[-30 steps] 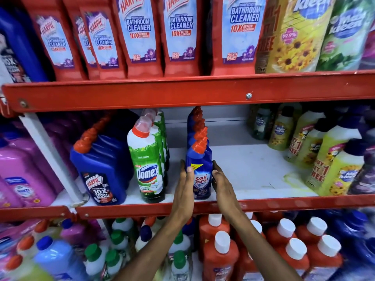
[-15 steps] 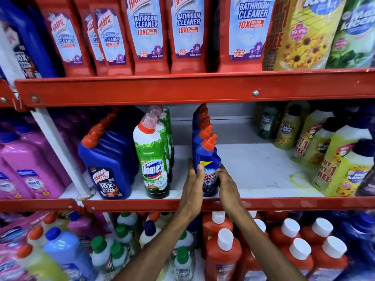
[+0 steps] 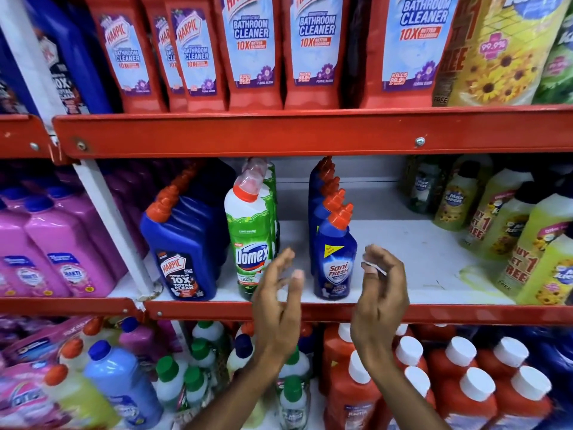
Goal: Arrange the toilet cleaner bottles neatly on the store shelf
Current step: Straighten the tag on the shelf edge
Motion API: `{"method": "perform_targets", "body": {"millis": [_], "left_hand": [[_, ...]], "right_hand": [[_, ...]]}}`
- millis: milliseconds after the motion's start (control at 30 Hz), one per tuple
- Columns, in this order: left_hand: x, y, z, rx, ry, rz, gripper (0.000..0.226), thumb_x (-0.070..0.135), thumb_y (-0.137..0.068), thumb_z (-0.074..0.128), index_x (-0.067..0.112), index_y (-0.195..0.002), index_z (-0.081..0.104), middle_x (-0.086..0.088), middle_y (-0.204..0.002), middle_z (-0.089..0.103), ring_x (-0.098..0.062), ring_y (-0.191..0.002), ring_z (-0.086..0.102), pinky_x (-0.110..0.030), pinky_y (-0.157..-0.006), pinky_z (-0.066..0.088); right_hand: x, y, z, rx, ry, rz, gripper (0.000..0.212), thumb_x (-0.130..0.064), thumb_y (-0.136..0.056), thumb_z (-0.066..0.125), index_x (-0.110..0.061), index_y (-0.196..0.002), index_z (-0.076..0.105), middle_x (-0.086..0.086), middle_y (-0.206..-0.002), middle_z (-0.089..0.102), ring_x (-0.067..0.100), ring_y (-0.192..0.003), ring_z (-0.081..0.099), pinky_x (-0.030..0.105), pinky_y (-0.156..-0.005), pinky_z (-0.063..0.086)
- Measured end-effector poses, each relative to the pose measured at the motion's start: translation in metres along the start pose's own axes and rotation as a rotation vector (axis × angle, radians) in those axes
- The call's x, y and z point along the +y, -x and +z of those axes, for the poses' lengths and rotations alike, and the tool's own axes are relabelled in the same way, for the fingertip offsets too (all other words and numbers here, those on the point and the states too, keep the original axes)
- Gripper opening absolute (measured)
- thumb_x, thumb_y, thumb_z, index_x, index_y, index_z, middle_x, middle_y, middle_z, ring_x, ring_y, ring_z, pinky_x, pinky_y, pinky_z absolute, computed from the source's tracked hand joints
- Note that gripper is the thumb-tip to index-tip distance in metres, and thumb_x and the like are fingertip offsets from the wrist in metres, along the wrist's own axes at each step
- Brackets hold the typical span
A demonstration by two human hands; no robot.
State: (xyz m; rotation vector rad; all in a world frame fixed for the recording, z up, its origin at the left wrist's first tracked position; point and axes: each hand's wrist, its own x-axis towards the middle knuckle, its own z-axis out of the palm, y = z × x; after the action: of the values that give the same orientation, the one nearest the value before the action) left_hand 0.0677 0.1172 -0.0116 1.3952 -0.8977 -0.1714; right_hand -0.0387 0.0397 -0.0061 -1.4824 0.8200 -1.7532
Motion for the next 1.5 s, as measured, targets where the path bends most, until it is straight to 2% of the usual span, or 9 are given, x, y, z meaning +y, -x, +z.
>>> {"method": "perform_targets", "body": {"millis": [133, 367, 467, 633, 800, 933, 1167, 1367, 1500], "left_hand": [[-0.012, -0.002, -0.040, 0.322, -0.051, 0.191, 0.021, 0.034, -0.095, 0.053, 0.026, -0.111, 0.065, -0.002, -0.110, 0.068, -0.018, -0.105, 0.067, -0.049, -0.090, 0.057], [-0.025, -0.030, -0.067, 0.114, -0.055, -0.139, 0.086, 0.080, -0.087, 0.036, 0.029, -0.156, 0.032, 0.005, -0.162, 0.041, -0.018, -0.147, 0.045, -0.050, -0.123, 0.039], [-0.030, -0.046, -0.070, 0.005, 0.035, -0.274, 0.090, 0.090, -0.083, 0.031, 0.032, -0.152, 0.038, 0.003, -0.155, 0.053, -0.016, -0.144, 0.051, -0.052, -0.122, 0.039], [-0.023, -0.045, -0.066, -0.078, 0.158, -0.287, 0.078, 0.089, -0.081, 0.032, 0.036, -0.134, 0.056, 0.013, -0.123, 0.073, -0.002, -0.113, 0.070, -0.049, -0.111, 0.051], [0.052, -0.029, -0.067, -0.336, 0.300, -0.396, 0.073, 0.053, -0.106, 0.008, 0.005, -0.161, 0.019, -0.024, -0.171, 0.015, -0.027, -0.156, 0.031, -0.037, -0.127, 0.016], [-0.010, -0.043, -0.082, -0.195, 0.113, -0.226, 0.096, 0.091, -0.083, 0.030, 0.029, -0.156, 0.037, -0.002, -0.156, 0.053, -0.016, -0.144, 0.052, -0.053, -0.124, 0.038], [-0.024, -0.021, -0.140, 0.317, -0.027, 0.198, 0.033, 0.035, -0.096, 0.049, 0.018, -0.119, 0.065, -0.002, -0.118, 0.068, -0.021, -0.114, 0.065, -0.047, -0.098, 0.055], [-0.049, -0.052, -0.178, 0.291, -0.015, 0.024, 0.056, 0.053, -0.092, 0.051, 0.030, -0.143, 0.047, 0.020, -0.142, 0.055, -0.005, -0.136, 0.053, -0.051, -0.116, 0.046], [-0.054, -0.070, -0.188, 0.118, -0.119, -0.054, 0.079, 0.065, -0.086, 0.051, 0.026, -0.153, 0.039, 0.002, -0.153, 0.055, -0.014, -0.138, 0.056, -0.047, -0.117, 0.046]], "right_hand": [[-0.012, 0.026, 0.023, -0.192, 0.020, -0.067, 0.026, -0.027, -0.094, 0.045, -0.020, -0.102, 0.069, 0.003, -0.097, 0.072, 0.019, -0.093, 0.070, 0.029, -0.076, 0.055], [-0.004, 0.039, 0.088, -0.671, 0.047, 0.363, 0.053, -0.041, -0.107, 0.034, -0.022, -0.156, 0.033, -0.014, -0.154, 0.038, -0.015, -0.137, 0.034, -0.002, -0.107, 0.023], [-0.002, 0.033, 0.102, -0.641, -0.008, 0.456, 0.053, -0.052, -0.104, 0.028, -0.030, -0.148, 0.045, -0.003, -0.153, 0.051, 0.005, -0.140, 0.046, 0.032, -0.123, 0.032], [0.033, 0.038, 0.124, -0.651, -0.033, 0.529, 0.047, -0.053, -0.106, 0.023, -0.042, -0.114, 0.068, -0.014, -0.112, 0.077, -0.003, -0.108, 0.068, 0.017, -0.096, 0.051], [0.051, 0.046, 0.126, -0.674, -0.030, 0.522, 0.044, -0.052, -0.107, 0.022, -0.042, -0.125, 0.061, -0.018, -0.120, 0.073, -0.012, -0.117, 0.061, 0.015, -0.095, 0.046], [-0.006, 0.050, 0.116, -0.444, -0.006, 0.422, 0.042, -0.041, -0.108, 0.030, -0.024, -0.134, 0.057, -0.015, -0.115, 0.071, -0.021, -0.101, 0.062, 0.002, -0.084, 0.047], [-0.033, 0.085, 0.123, -0.138, -0.074, 0.011, 0.025, -0.029, -0.096, 0.043, -0.029, -0.097, 0.068, 0.003, -0.089, 0.073, 0.021, -0.083, 0.069, 0.036, -0.072, 0.057], [-0.041, 0.108, 0.173, -0.607, -0.015, 0.240, 0.044, -0.035, -0.106, 0.039, -0.024, -0.149, 0.044, -0.035, -0.138, 0.045, -0.031, -0.120, 0.043, -0.002, -0.101, 0.034], [-0.034, 0.111, 0.196, -0.704, 0.088, 0.377, 0.060, -0.047, -0.104, 0.030, -0.021, -0.159, 0.026, -0.008, -0.164, 0.032, 0.000, -0.148, 0.028, 0.020, -0.120, 0.018]]}}
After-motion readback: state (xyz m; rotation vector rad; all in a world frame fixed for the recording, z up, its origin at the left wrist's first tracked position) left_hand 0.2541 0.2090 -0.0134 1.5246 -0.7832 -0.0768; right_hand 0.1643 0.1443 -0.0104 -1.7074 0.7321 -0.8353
